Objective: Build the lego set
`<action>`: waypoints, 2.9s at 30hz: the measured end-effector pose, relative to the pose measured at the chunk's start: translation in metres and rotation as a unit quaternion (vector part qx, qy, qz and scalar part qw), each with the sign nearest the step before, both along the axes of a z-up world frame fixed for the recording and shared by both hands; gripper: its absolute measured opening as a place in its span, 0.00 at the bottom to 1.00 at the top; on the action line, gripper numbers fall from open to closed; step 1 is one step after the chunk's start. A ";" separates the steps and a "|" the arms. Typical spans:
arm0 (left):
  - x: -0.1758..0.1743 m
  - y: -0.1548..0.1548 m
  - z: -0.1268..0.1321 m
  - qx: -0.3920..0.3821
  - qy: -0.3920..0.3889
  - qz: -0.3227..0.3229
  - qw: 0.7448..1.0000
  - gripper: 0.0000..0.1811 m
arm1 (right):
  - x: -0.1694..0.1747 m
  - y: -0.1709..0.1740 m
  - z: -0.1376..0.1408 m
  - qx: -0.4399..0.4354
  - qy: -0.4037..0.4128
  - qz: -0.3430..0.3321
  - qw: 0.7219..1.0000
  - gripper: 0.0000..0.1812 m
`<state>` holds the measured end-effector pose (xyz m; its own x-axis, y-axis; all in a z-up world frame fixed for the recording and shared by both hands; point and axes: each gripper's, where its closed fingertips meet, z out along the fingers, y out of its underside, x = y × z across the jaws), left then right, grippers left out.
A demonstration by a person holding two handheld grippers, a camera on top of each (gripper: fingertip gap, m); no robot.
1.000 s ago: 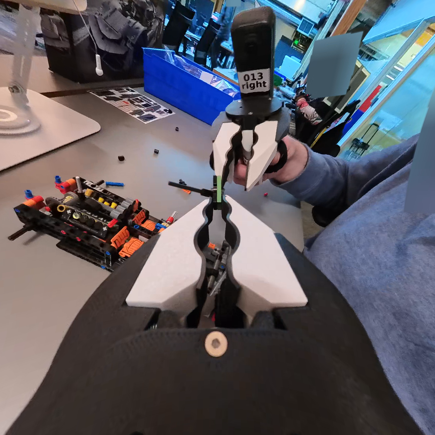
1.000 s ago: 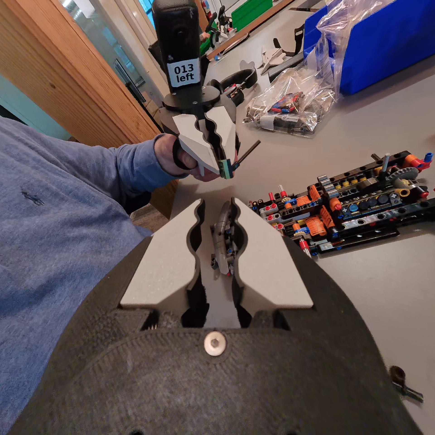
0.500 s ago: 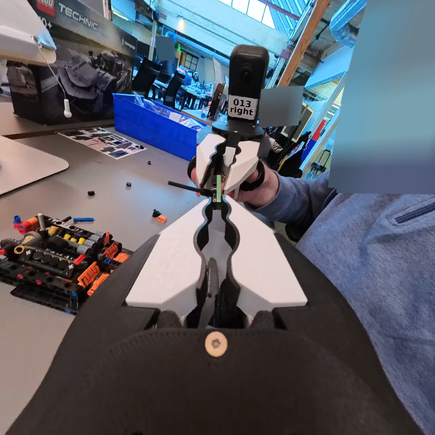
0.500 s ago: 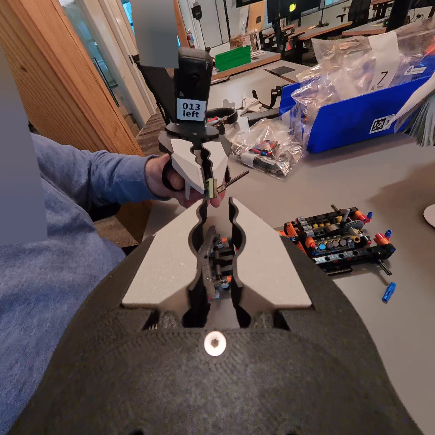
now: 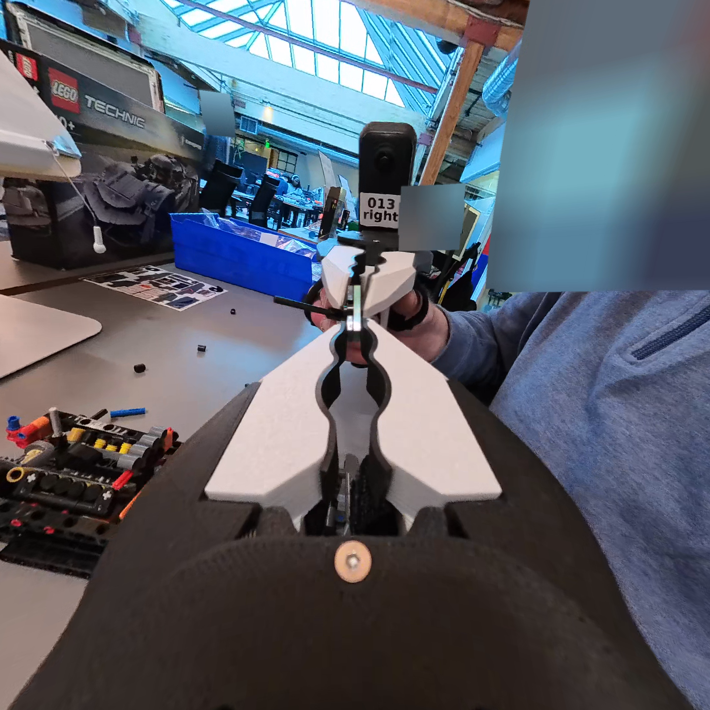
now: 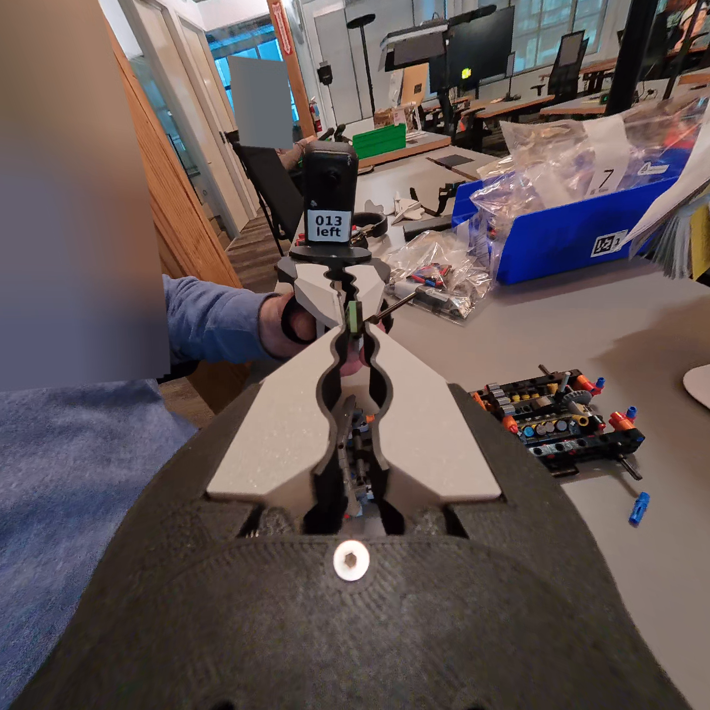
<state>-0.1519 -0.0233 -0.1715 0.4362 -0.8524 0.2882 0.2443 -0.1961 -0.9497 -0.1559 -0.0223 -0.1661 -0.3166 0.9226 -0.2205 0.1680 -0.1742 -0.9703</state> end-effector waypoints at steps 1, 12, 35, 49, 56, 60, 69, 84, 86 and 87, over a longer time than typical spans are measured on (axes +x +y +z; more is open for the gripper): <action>0.001 0.000 0.000 0.004 0.002 0.000 1.000 0.02 | 0.000 0.000 0.001 0.000 0.001 -0.001 1.000 0.03; 0.005 0.010 0.001 0.036 0.042 0.011 0.998 0.04 | 0.003 0.005 0.005 0.153 -0.005 -0.065 0.986 0.02; 0.008 0.020 -0.007 0.259 0.524 0.174 0.793 0.03 | 0.007 0.017 -0.016 0.452 -0.125 -0.117 0.875 0.02; 0.001 0.008 0.032 0.166 0.223 0.142 0.950 0.02 | 0.011 0.015 0.007 0.240 -0.061 -0.086 0.965 0.09; 0.008 0.002 0.035 0.159 0.160 0.104 0.969 0.02 | 0.008 0.000 0.017 0.154 -0.034 -0.026 0.987 0.03; 0.008 0.001 0.035 0.157 0.149 0.095 0.972 0.03 | 0.009 0.000 0.018 0.197 -0.025 -0.039 0.979 0.03; 0.008 0.002 0.026 0.201 0.256 0.140 0.935 0.07 | 0.008 0.007 0.012 0.449 -0.025 -0.135 0.883 0.02; 0.005 -0.002 0.020 0.240 0.354 0.154 0.891 0.04 | 0.006 0.000 0.010 0.516 -0.039 -0.143 0.844 0.02; 0.001 -0.002 0.009 0.214 0.363 0.145 0.895 0.06 | 0.005 -0.001 0.002 0.511 -0.056 -0.139 0.846 0.02; -0.002 -0.003 0.005 0.209 0.369 0.144 0.894 0.08 | 0.004 -0.001 -0.004 0.507 -0.069 -0.135 0.849 0.02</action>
